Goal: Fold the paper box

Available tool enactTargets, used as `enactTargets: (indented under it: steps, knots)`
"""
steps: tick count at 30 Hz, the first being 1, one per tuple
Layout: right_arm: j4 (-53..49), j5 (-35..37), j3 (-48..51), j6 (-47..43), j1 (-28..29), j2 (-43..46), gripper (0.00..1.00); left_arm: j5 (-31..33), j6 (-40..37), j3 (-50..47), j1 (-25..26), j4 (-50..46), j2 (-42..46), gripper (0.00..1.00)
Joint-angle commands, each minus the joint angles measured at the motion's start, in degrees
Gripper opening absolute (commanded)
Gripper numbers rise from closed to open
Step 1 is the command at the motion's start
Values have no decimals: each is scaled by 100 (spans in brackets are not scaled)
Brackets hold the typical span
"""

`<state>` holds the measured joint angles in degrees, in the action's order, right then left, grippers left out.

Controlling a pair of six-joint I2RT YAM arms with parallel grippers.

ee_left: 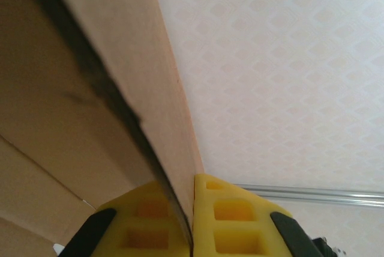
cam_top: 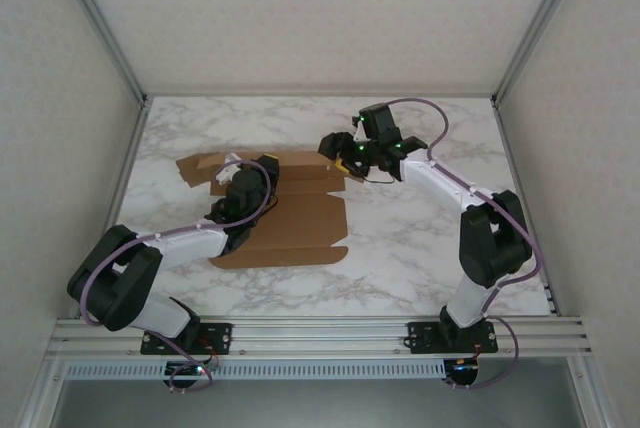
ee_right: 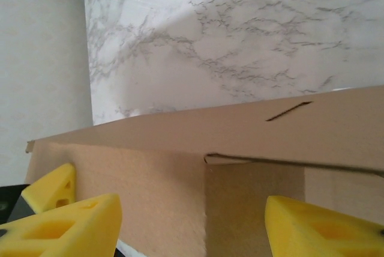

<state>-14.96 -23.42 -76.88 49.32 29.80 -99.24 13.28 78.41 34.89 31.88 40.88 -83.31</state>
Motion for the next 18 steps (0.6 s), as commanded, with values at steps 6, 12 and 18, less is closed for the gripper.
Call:
enactTargets:
  steps: [6,12,18]
  knots:
    - [1987,-789,393,1355,115,-121,63,-200,-247,78,-44,-352,-133,0]
    - [3158,-926,778,2144,127,-281,61,-262,-239,83,-58,-362,-142,0]
    - [4667,-845,1382,3022,150,-389,48,-303,-205,14,-83,-337,-123,0]
